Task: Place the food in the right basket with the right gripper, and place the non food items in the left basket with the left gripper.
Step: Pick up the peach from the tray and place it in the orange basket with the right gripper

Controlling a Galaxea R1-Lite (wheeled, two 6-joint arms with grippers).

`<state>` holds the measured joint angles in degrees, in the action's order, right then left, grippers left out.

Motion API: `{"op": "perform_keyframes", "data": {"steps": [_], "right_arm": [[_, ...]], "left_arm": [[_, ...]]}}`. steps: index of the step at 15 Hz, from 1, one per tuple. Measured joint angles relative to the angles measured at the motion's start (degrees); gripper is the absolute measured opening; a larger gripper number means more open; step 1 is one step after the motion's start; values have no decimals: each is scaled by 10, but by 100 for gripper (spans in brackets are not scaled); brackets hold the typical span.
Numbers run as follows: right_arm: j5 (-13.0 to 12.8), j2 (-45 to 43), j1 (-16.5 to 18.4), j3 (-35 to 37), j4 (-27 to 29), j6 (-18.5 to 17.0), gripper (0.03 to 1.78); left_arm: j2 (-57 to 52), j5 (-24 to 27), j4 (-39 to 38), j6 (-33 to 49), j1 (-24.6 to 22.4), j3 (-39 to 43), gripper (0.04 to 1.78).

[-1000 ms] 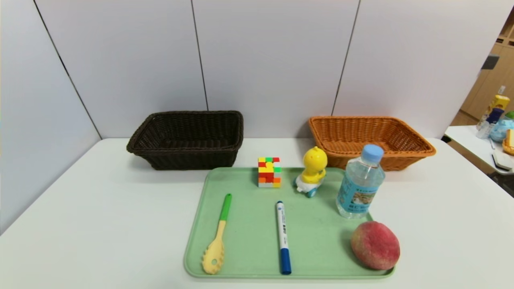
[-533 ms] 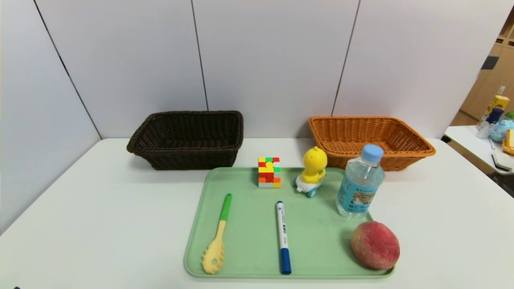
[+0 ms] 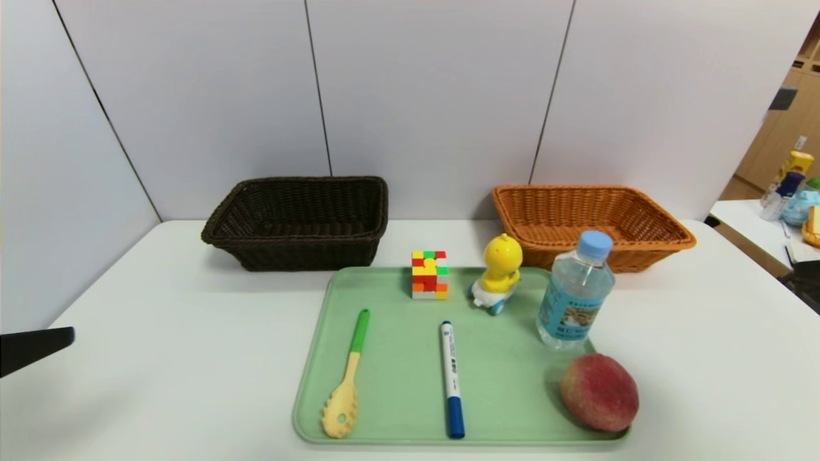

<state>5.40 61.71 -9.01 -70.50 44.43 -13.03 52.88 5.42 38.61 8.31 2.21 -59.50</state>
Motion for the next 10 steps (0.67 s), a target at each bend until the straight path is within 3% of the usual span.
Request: {"op": "perform_keyframes", "data": {"steps": [3,6,7,10], "right_arm": [[-52,69,-104,-9,23,-88,175],[-133,113,-210,27,22,-157,175],[-154,123,-227,44,21,-164,175],[-166,140,-243,92,0,-167,175]], "left_arm": [[62,2,-37,54,42,10,178],[80,-3,-81,55,67,56,178],[81,-3,-90,55,71,67,178],[78,-2,-92,56,74,86,178]]}}
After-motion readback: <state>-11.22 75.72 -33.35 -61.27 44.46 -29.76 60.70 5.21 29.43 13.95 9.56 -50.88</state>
